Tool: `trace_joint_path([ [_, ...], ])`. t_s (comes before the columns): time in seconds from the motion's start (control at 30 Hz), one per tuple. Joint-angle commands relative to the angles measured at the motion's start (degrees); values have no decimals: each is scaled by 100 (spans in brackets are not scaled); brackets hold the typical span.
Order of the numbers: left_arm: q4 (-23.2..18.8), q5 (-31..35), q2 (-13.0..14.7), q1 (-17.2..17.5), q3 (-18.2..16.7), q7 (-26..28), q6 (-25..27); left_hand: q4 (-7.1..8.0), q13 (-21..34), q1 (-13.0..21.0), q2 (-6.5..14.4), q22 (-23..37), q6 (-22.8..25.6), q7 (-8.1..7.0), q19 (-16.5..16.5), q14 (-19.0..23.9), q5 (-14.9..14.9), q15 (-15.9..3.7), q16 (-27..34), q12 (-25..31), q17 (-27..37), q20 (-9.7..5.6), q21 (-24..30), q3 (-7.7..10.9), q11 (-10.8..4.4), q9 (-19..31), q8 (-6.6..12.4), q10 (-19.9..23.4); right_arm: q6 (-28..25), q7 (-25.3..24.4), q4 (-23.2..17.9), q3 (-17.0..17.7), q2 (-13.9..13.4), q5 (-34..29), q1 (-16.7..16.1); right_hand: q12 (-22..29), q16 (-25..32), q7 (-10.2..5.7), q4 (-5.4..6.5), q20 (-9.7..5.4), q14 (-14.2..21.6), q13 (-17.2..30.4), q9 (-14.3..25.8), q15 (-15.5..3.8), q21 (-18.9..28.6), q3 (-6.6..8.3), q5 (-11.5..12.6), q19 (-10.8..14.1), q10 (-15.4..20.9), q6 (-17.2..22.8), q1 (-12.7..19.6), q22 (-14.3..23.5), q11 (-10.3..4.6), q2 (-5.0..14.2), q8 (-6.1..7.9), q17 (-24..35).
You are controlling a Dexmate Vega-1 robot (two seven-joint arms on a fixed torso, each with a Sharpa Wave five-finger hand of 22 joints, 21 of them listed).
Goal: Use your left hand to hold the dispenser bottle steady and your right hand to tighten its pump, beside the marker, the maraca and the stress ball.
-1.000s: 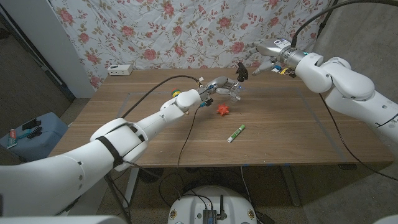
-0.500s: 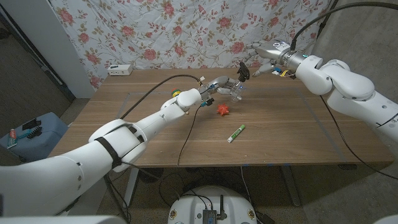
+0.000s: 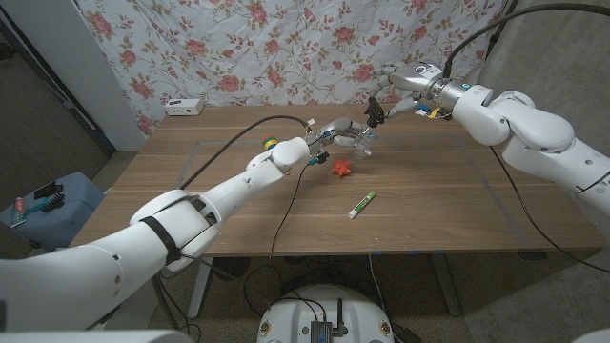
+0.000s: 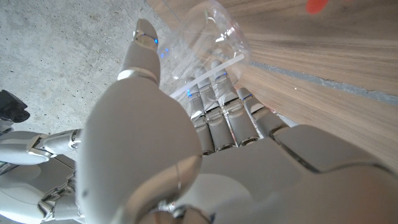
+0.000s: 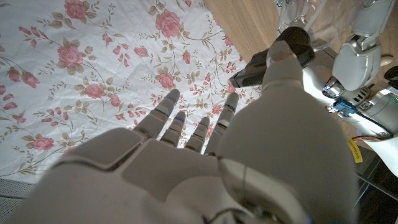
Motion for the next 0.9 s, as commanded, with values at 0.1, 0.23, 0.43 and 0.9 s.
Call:
trace_joint_path([
  [0.1,-762,36,271,296,-34,45,206,777,7,-127,677,11,1227,-319,18,404,12,-728,42,44,24,-480,-4,820,-381,26,25,409,363,39,-17,-27,18,-189,32,-12,30,2,-3,-176,-75,-2,10,-667,30,-47,-35,-52,-96,160,99,12,-12,56,64,1],
  [0.23,-863,52,318,334,-41,60,260,775,7,-126,675,11,1230,-324,17,404,13,-735,41,46,23,-481,-4,821,-382,26,24,414,381,86,-29,-21,32,-176,36,-11,32,2,6,-180,-93,-7,9,-660,29,-62,-40,-69,-120,248,133,12,-12,80,85,-3],
  [0.43,-925,54,348,369,-51,62,277,777,6,-131,673,11,1245,-339,17,414,13,-726,41,47,18,-483,-3,823,-388,26,27,419,385,173,-49,-20,44,-173,41,-14,28,2,9,-162,-123,-11,7,-627,36,-71,-43,-65,-154,342,176,11,-11,107,108,-8],
  [0.9,-995,58,379,422,-69,78,264,772,8,-124,678,11,1234,-331,14,400,14,-725,38,45,22,-471,-4,828,-389,26,18,416,377,484,-52,-96,57,-230,107,7,51,-2,53,-127,-148,-21,-16,-564,48,-116,-48,-59,-176,564,248,10,-4,205,131,-7],
])
